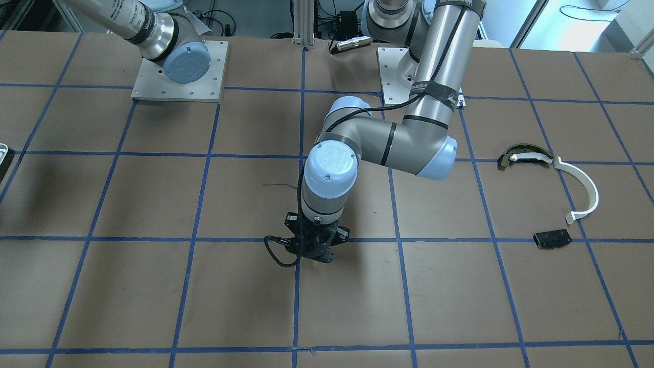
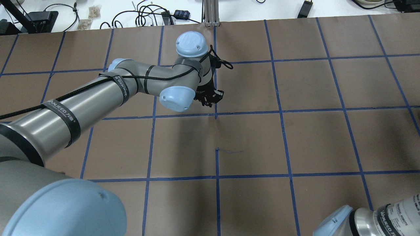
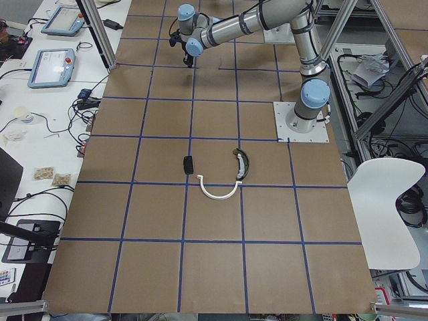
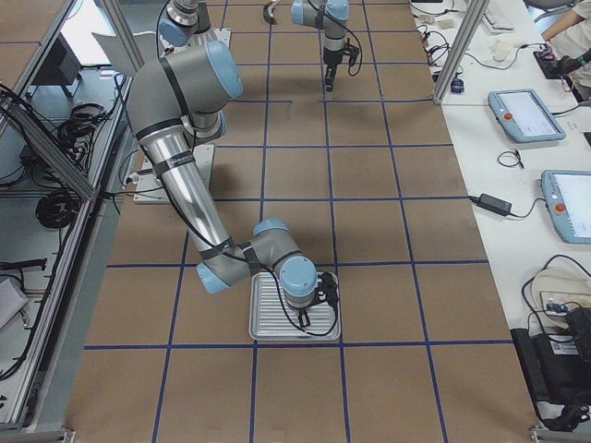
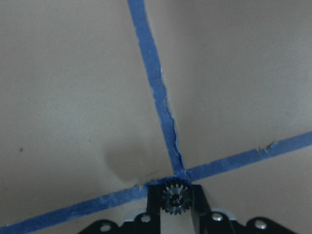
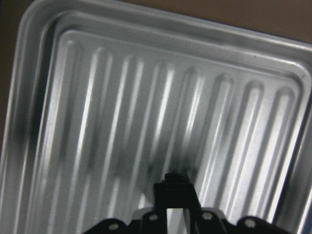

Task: Place bearing gear from tray to pile

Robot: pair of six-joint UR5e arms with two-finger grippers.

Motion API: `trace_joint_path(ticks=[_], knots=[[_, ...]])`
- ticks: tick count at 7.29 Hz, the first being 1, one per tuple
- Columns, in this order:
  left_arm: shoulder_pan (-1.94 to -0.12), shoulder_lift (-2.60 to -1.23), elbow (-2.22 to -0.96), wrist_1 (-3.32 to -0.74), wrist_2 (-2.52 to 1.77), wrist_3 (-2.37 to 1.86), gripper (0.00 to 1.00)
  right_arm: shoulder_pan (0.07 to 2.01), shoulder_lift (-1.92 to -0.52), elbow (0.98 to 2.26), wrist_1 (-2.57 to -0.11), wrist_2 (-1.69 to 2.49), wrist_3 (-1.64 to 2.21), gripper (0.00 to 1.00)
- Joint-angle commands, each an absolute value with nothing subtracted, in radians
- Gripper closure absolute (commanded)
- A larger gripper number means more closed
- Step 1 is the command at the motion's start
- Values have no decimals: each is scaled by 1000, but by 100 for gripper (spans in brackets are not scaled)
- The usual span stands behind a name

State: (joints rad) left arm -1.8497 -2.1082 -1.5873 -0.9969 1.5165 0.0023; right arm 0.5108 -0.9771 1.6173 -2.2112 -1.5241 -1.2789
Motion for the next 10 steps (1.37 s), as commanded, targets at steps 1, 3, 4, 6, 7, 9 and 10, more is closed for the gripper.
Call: trace_joint_path(ticks=[1,3,4,6,7,9,10], knots=[[-1688,-2068,-1565,-1066,1517,168,100,511,-1006,1617,-2177,-1526,-1281,88],[-1523,-2056,-1577,-1121,1517,265,100,544,-1214,1620,-1972,-1520,-1212,88],[-1432,-2034,-1585,-1152,1525,329,100,616,-1329,1618,-1818,-1522,-1148,88],[-1295,-1979,-1621,-1167,1561,476,100,786,-1533,1620,-1657,-1522,-941,88],[-1229,-1953,-1647,-1170,1586,580,100,890,-1593,1620,-1623,-1526,-810,88],[-1072,-1890,-1721,-1186,1598,771,100,1094,-1664,1620,-1571,-1528,-520,87],[-963,-1879,-1735,-1193,1624,846,100,1176,-1675,1620,-1569,-1532,-397,87]])
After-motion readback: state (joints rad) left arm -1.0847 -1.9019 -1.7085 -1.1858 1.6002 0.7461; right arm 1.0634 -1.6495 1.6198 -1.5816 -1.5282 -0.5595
